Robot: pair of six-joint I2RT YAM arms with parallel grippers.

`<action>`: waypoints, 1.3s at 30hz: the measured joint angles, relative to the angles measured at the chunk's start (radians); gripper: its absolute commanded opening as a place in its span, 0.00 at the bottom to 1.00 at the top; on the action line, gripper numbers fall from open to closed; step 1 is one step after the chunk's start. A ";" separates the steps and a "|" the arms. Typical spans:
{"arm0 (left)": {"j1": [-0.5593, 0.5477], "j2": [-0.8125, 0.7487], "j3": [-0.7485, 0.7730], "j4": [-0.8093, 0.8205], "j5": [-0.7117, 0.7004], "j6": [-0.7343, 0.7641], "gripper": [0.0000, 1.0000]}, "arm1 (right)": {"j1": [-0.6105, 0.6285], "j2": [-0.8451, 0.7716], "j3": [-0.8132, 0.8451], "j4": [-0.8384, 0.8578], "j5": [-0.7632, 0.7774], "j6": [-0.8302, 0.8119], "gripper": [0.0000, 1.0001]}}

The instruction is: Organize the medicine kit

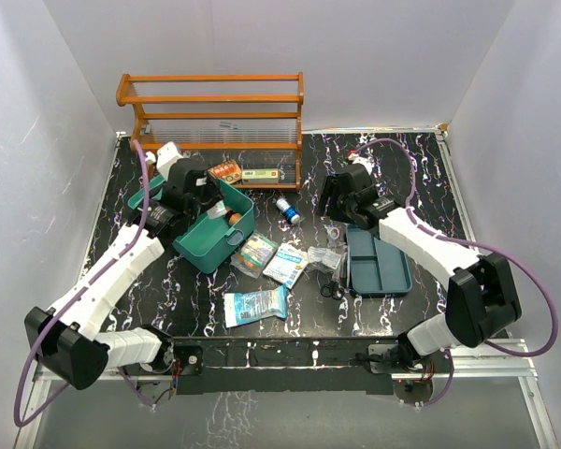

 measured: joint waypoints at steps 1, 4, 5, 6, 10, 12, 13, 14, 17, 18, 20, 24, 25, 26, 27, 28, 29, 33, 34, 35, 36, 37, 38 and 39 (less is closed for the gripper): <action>0.014 -0.013 -0.026 0.005 -0.001 -0.040 0.35 | 0.000 0.011 0.014 -0.007 0.000 -0.001 0.60; 0.039 -0.023 -0.079 0.018 -0.003 -0.136 0.35 | 0.000 0.030 0.035 -0.026 0.000 -0.004 0.60; 0.044 -0.021 -0.095 0.024 -0.006 -0.166 0.35 | 0.000 0.034 0.039 -0.037 0.001 -0.006 0.60; 0.048 -0.018 -0.107 0.027 -0.010 -0.195 0.35 | 0.000 0.037 0.042 -0.049 0.002 -0.008 0.60; 0.051 -0.009 -0.151 0.031 -0.029 -0.304 0.36 | 0.000 0.045 0.059 -0.097 0.008 -0.019 0.60; 0.058 -0.006 -0.177 0.045 -0.033 -0.341 0.36 | 0.000 0.050 0.076 -0.121 0.012 -0.026 0.60; 0.062 -0.002 -0.191 0.054 -0.031 -0.357 0.36 | 0.000 0.053 0.090 -0.132 0.016 -0.029 0.60; 0.066 0.005 -0.197 0.058 -0.029 -0.366 0.36 | 0.000 0.058 0.101 -0.137 0.018 -0.032 0.60; 0.090 0.053 -0.204 0.081 -0.011 -0.389 0.36 | 0.000 0.072 0.140 -0.159 0.033 -0.047 0.60; 0.107 0.077 -0.204 0.091 0.000 -0.397 0.36 | 0.000 0.078 0.151 -0.162 0.037 -0.052 0.60; 0.127 0.119 -0.205 0.103 0.022 -0.412 0.34 | 0.000 0.089 0.164 -0.170 0.044 -0.060 0.60; 0.153 0.203 -0.199 0.112 0.047 -0.441 0.34 | 0.000 0.110 0.174 -0.177 0.058 -0.080 0.60; 0.156 0.224 -0.193 0.107 0.049 -0.447 0.34 | 0.000 0.114 0.175 -0.180 0.060 -0.084 0.60; 0.159 0.252 -0.180 0.097 0.052 -0.453 0.34 | 0.000 0.120 0.180 -0.185 0.064 -0.090 0.61; 0.160 0.277 -0.167 0.087 0.055 -0.463 0.34 | 0.000 0.124 0.184 -0.189 0.069 -0.097 0.61; 0.160 0.295 -0.158 0.081 0.059 -0.474 0.34 | 0.000 0.124 0.186 -0.193 0.074 -0.103 0.61; 0.160 0.306 -0.156 0.078 0.064 -0.489 0.34 | 0.000 0.124 0.189 -0.200 0.079 -0.108 0.61; 0.154 0.309 -0.155 0.058 0.085 -0.541 0.38 | 0.000 0.124 0.196 -0.206 0.097 -0.127 0.61; 0.150 0.311 -0.153 0.053 0.088 -0.550 0.39 | 0.000 0.124 0.197 -0.208 0.099 -0.129 0.61; 0.145 0.316 -0.146 0.044 0.088 -0.557 0.40 | 0.000 0.124 0.197 -0.210 0.101 -0.131 0.61; 0.139 0.325 -0.135 0.035 0.089 -0.564 0.40 | 0.000 0.124 0.197 -0.213 0.103 -0.132 0.61; 0.133 0.338 -0.122 0.029 0.093 -0.573 0.41 | 0.000 0.124 0.197 -0.216 0.105 -0.132 0.61; 0.129 0.350 -0.114 0.028 0.097 -0.583 0.42 | 0.000 0.124 0.197 -0.219 0.106 -0.133 0.61; 0.126 0.358 -0.113 0.029 0.102 -0.591 0.43 | 0.000 0.124 0.197 -0.224 0.106 -0.134 0.61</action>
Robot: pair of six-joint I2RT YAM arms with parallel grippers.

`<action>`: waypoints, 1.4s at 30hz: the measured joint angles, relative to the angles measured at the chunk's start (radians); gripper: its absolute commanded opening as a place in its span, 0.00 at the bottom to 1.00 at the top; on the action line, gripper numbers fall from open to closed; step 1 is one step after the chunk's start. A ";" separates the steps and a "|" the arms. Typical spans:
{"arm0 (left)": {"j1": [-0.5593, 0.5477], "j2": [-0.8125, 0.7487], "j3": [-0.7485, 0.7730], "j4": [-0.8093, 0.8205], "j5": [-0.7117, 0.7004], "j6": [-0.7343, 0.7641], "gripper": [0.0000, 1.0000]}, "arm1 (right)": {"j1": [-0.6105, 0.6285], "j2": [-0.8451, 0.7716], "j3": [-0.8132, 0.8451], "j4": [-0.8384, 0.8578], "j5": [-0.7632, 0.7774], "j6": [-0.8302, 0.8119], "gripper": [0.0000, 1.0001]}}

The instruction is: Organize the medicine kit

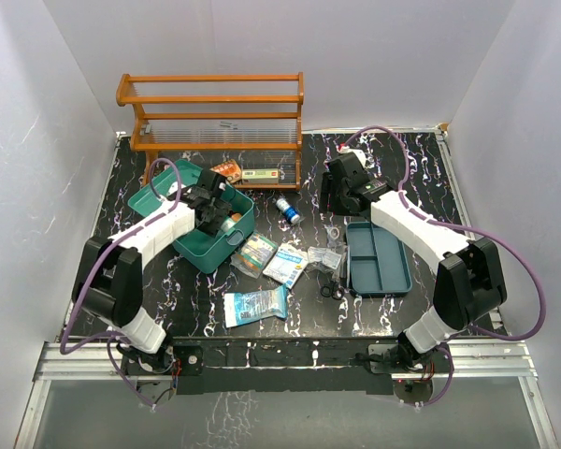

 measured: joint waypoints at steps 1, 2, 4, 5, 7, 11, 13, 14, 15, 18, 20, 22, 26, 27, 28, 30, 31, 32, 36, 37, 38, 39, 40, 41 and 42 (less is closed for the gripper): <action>-0.003 0.010 0.000 -0.002 0.008 -0.013 0.44 | 0.000 0.000 0.000 -0.003 0.000 0.000 0.61; -0.005 0.016 -0.002 -0.003 0.017 -0.024 0.44 | 0.000 0.000 0.000 -0.004 0.001 0.000 0.61; -0.005 0.026 -0.010 -0.001 0.027 -0.042 0.48 | 0.000 0.000 0.000 -0.004 0.002 0.000 0.61; -0.005 0.030 -0.013 -0.002 0.032 -0.048 0.51 | 0.000 0.000 0.000 -0.004 0.003 0.000 0.61; -0.005 0.044 -0.013 -0.006 0.036 -0.058 0.58 | 0.000 0.002 0.000 -0.004 0.004 -0.001 0.61; -0.005 0.078 -0.004 -0.020 0.037 -0.065 0.58 | 0.000 0.021 0.008 -0.006 0.004 -0.002 0.61; -0.005 0.080 -0.004 -0.016 0.044 -0.065 0.58 | 0.000 0.034 0.017 -0.007 0.004 -0.006 0.61; -0.005 0.080 -0.004 -0.006 0.050 -0.065 0.58 | 0.000 0.042 0.023 -0.007 0.005 -0.010 0.61; -0.005 0.080 -0.004 0.002 0.053 -0.063 0.58 | 0.000 0.046 0.027 -0.008 0.006 -0.013 0.61; -0.005 0.084 -0.004 0.019 0.061 -0.050 0.57 | 0.000 0.051 0.036 -0.008 0.011 -0.021 0.61; -0.005 0.089 -0.004 0.026 0.063 -0.032 0.55 | 0.000 0.051 0.039 -0.008 0.013 -0.023 0.61; -0.005 0.092 -0.004 0.029 0.062 -0.016 0.52 | 0.000 0.051 0.039 -0.008 0.014 -0.023 0.61; -0.005 0.093 0.006 0.017 0.061 0.018 0.65 | 0.000 0.053 0.040 -0.008 0.018 -0.022 0.61; -0.005 0.093 0.019 0.001 0.059 0.026 0.69 | 0.000 0.056 0.040 -0.008 0.019 -0.022 0.61; -0.005 0.093 0.036 -0.018 0.054 0.031 0.70 | 0.000 0.059 0.040 -0.008 0.019 -0.022 0.61; -0.005 0.092 0.068 -0.042 0.039 0.046 0.70 | 0.000 0.065 0.040 -0.008 0.019 -0.022 0.61; -0.005 0.092 0.078 -0.047 0.034 0.054 0.70 | 0.000 0.068 0.040 -0.009 0.018 -0.022 0.61; -0.005 0.090 0.085 -0.048 0.026 0.065 0.70 | 0.000 0.069 0.040 -0.009 0.018 -0.022 0.61; -0.005 0.085 0.095 -0.047 -0.003 0.116 0.60 | 0.000 0.071 0.040 -0.009 0.017 -0.021 0.61; -0.005 0.085 0.095 -0.049 -0.011 0.124 0.57 | 0.000 0.072 0.042 -0.009 0.016 -0.021 0.61; -0.005 0.085 0.096 -0.052 -0.020 0.130 0.55 | 0.000 0.074 0.045 -0.009 0.014 -0.020 0.61; -0.005 0.085 0.096 -0.054 -0.030 0.135 0.53 | 0.000 0.077 0.049 -0.008 0.014 -0.019 0.61; -0.005 0.085 0.096 -0.055 -0.040 0.142 0.52 | 0.000 0.080 0.052 -0.008 0.013 -0.019 0.60; -0.005 0.085 0.096 -0.056 -0.052 0.144 0.50 | 0.000 0.082 0.053 -0.007 0.012 -0.019 0.60; -0.005 0.085 0.096 -0.056 -0.062 0.147 0.48 | 0.000 0.082 0.053 -0.007 0.010 -0.019 0.60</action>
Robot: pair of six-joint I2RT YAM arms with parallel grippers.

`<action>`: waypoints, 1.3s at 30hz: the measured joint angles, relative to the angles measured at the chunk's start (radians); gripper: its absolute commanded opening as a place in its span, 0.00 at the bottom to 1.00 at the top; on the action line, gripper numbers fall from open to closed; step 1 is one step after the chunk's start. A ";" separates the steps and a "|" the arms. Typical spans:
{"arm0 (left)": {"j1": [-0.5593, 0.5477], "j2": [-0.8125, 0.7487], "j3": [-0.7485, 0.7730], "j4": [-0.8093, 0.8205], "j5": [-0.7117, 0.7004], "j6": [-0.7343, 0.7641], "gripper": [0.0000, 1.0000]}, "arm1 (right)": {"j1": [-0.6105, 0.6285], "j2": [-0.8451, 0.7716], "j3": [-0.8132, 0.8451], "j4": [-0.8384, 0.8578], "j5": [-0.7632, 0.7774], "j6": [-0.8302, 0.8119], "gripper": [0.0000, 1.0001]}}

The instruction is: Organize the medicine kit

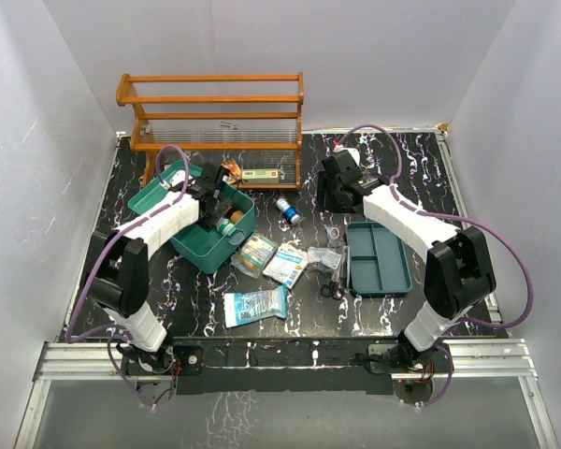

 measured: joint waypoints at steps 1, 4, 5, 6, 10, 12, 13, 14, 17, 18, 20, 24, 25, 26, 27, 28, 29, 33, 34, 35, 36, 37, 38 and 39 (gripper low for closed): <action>0.000 0.000 0.000 0.000 -0.009 0.002 0.47 | 0.000 0.000 0.000 0.000 -0.002 0.000 0.60; 0.000 0.001 0.000 0.001 -0.023 0.008 0.44 | 0.000 0.000 0.000 0.000 -0.004 0.000 0.61; 0.000 0.002 0.000 0.002 -0.023 0.009 0.43 | 0.000 0.000 0.000 0.000 -0.004 0.000 0.61; 0.000 0.003 0.000 0.004 -0.023 0.010 0.42 | 0.000 0.000 0.000 0.000 -0.004 0.000 0.60; 0.006 0.011 -0.005 0.032 -0.004 0.012 0.49 | 0.000 0.000 0.000 0.000 -0.003 0.000 0.60; 0.007 0.021 -0.006 0.040 0.013 0.012 0.53 | 0.000 0.001 0.000 0.000 -0.003 0.000 0.61; 0.007 0.027 -0.006 0.042 0.021 0.009 0.53 | 0.000 0.001 0.000 0.000 -0.003 0.000 0.60; 0.007 0.034 -0.007 0.042 0.031 0.004 0.52 | 0.000 0.002 0.001 0.000 -0.003 0.000 0.61; 0.007 0.049 -0.017 0.047 0.061 -0.010 0.47 | 0.000 0.002 0.001 0.000 -0.003 0.000 0.61; 0.007 0.050 -0.022 0.046 0.066 -0.013 0.44 | 0.000 0.002 0.001 0.000 -0.003 0.000 0.61; 0.007 0.050 -0.031 0.046 0.079 -0.019 0.40 | 0.000 0.002 0.001 0.000 -0.003 0.000 0.60; 0.014 0.050 -0.043 0.052 0.101 -0.036 0.40 | 0.000 0.002 0.001 0.000 -0.003 0.000 0.60; 0.014 0.050 -0.044 0.054 0.107 -0.041 0.40 | 0.000 0.002 0.001 0.000 -0.003 0.000 0.61; 0.014 0.050 -0.045 0.056 0.111 -0.045 0.41 | 0.000 0.002 0.001 0.000 -0.003 0.000 0.60; 0.015 0.050 -0.046 0.058 0.116 -0.048 0.43 | 0.000 0.002 0.001 0.000 -0.003 0.000 0.60; 0.016 0.050 -0.046 0.060 0.122 -0.050 0.45 | 0.000 0.002 0.001 0.000 -0.003 0.000 0.61; 0.017 0.050 -0.046 0.061 0.129 -0.052 0.47 | 0.000 0.002 0.001 0.000 -0.003 0.000 0.61; 0.017 0.050 -0.045 0.062 0.149 -0.045 0.56 | 0.000 0.002 0.001 0.001 -0.003 0.000 0.61; 0.017 0.050 -0.045 0.061 0.151 -0.037 0.57 | 0.000 0.002 0.001 0.002 -0.004 0.000 0.61; 0.018 0.050 -0.043 0.060 0.154 -0.025 0.59 | 0.000 0.002 0.000 0.004 -0.005 0.000 0.61; 0.018 0.050 -0.037 0.054 0.157 -0.010 0.59 | 0.000 0.002 0.000 0.005 -0.008 0.002 0.61; 0.019 0.050 -0.031 0.050 0.159 0.003 0.60 | 0.000 0.002 0.000 0.006 -0.010 0.004 0.62; 0.019 0.048 -0.020 0.042 0.162 0.021 0.61 | 0.000 0.002 0.000 0.007 -0.013 0.006 0.62; 0.020 0.046 -0.007 0.035 0.163 0.040 0.62 | 0.000 0.002 -0.001 0.006 -0.015 0.010 0.63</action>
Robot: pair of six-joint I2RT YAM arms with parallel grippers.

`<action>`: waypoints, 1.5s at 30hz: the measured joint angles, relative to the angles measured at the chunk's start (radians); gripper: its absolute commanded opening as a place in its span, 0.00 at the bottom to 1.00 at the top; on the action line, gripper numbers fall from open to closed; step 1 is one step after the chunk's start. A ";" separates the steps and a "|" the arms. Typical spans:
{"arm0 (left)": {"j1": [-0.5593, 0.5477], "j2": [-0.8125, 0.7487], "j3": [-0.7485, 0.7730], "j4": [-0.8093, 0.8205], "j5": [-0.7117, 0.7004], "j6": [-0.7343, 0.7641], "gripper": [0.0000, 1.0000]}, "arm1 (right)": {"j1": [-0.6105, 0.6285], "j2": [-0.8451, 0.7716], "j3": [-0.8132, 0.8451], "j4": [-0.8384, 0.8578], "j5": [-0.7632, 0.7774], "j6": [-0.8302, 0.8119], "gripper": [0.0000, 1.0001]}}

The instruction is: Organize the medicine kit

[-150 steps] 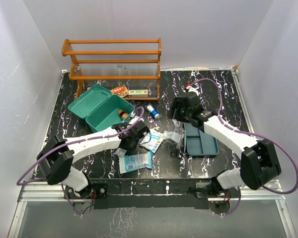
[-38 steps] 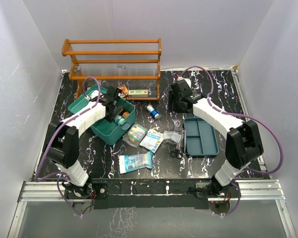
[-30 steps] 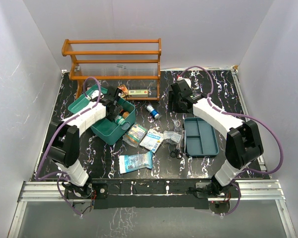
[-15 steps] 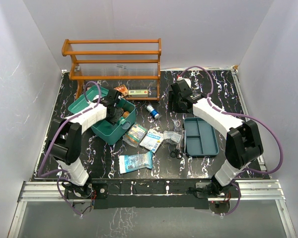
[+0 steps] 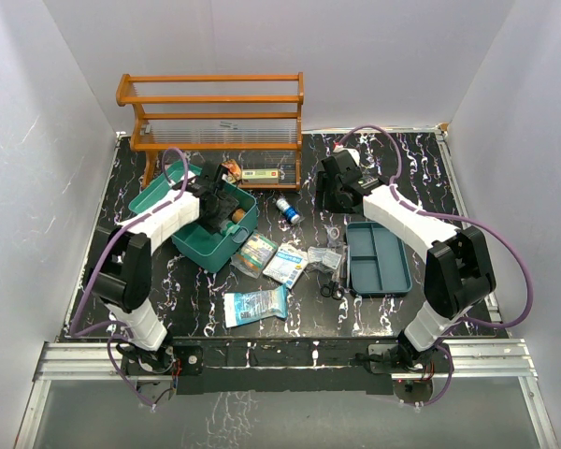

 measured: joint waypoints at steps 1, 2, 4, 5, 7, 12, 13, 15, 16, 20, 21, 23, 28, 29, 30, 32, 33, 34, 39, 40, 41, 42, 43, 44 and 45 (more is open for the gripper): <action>0.000 -0.006 0.012 -0.006 0.000 0.019 0.63 | 0.000 0.000 -0.001 0.000 -0.006 0.006 0.63; 0.000 -0.014 0.020 -0.008 0.001 0.039 0.63 | 0.000 -0.002 -0.004 0.002 -0.014 0.013 0.63; 0.001 -0.047 0.034 -0.015 0.002 0.084 0.63 | 0.000 -0.010 -0.021 0.013 -0.035 0.021 0.64; 0.003 -0.065 0.037 -0.019 0.003 0.105 0.63 | 0.000 -0.018 -0.034 0.019 -0.049 0.026 0.64; 0.007 -0.100 0.037 -0.028 0.013 0.144 0.63 | 0.006 -0.037 -0.061 0.030 -0.076 0.031 0.65; 0.018 -0.177 0.039 -0.034 0.060 0.275 0.65 | 0.062 -0.100 -0.127 0.055 -0.117 0.031 0.65; 0.019 -0.196 0.039 -0.034 0.077 0.311 0.67 | 0.085 -0.117 -0.145 0.060 -0.128 0.031 0.67; 0.020 -0.231 0.040 -0.033 0.106 0.373 0.69 | 0.135 -0.156 -0.189 0.076 -0.150 0.032 0.68; 0.021 -0.250 0.040 -0.031 0.124 0.405 0.69 | 0.160 -0.174 -0.211 0.081 -0.158 0.032 0.68; 0.021 -0.353 0.018 -0.006 0.198 0.505 0.73 | 0.253 -0.214 -0.293 0.111 -0.214 0.052 0.69; 0.023 -0.389 0.003 0.001 0.217 0.524 0.74 | 0.274 -0.215 -0.313 0.124 -0.232 0.066 0.69; 0.025 -0.461 -0.025 0.003 0.249 0.554 0.77 | 0.313 -0.215 -0.357 0.152 -0.271 0.096 0.70; 0.032 -0.583 -0.064 -0.006 0.298 0.586 0.82 | 0.398 -0.177 -0.432 0.216 -0.385 0.171 0.65; 0.033 -0.593 -0.066 -0.013 0.305 0.587 0.82 | 0.409 -0.158 -0.432 0.225 -0.403 0.181 0.65; 0.033 -0.601 -0.067 -0.019 0.312 0.588 0.83 | 0.417 -0.142 -0.433 0.236 -0.416 0.195 0.63; 0.034 -0.614 -0.071 -0.038 0.320 0.583 0.86 | 0.423 -0.119 -0.433 0.256 -0.428 0.222 0.60; 0.034 -0.620 -0.075 -0.045 0.322 0.579 0.87 | 0.424 -0.109 -0.438 0.270 -0.430 0.241 0.59; 0.034 -0.631 -0.085 -0.053 0.323 0.570 0.89 | 0.424 -0.103 -0.447 0.287 -0.431 0.263 0.58; 0.036 -0.693 -0.126 -0.083 0.328 0.524 0.99 | 0.425 -0.095 -0.514 0.348 -0.446 0.361 0.53; 0.037 -0.706 -0.132 -0.083 0.333 0.516 0.99 | 0.425 -0.096 -0.521 0.365 -0.449 0.378 0.52; 0.038 -0.720 -0.136 -0.084 0.340 0.513 0.99 | 0.427 -0.095 -0.527 0.383 -0.453 0.389 0.51; 0.039 -0.730 -0.136 -0.085 0.347 0.510 0.99 | 0.430 -0.092 -0.531 0.398 -0.456 0.404 0.50; 0.039 -0.735 -0.136 -0.085 0.353 0.510 0.99 | 0.433 -0.089 -0.532 0.406 -0.460 0.412 0.49; 0.039 -0.742 -0.136 -0.086 0.363 0.510 0.99 | 0.437 -0.084 -0.534 0.420 -0.462 0.423 0.46; 0.039 -0.747 -0.136 -0.089 0.372 0.510 0.99 | 0.440 -0.079 -0.537 0.436 -0.467 0.434 0.44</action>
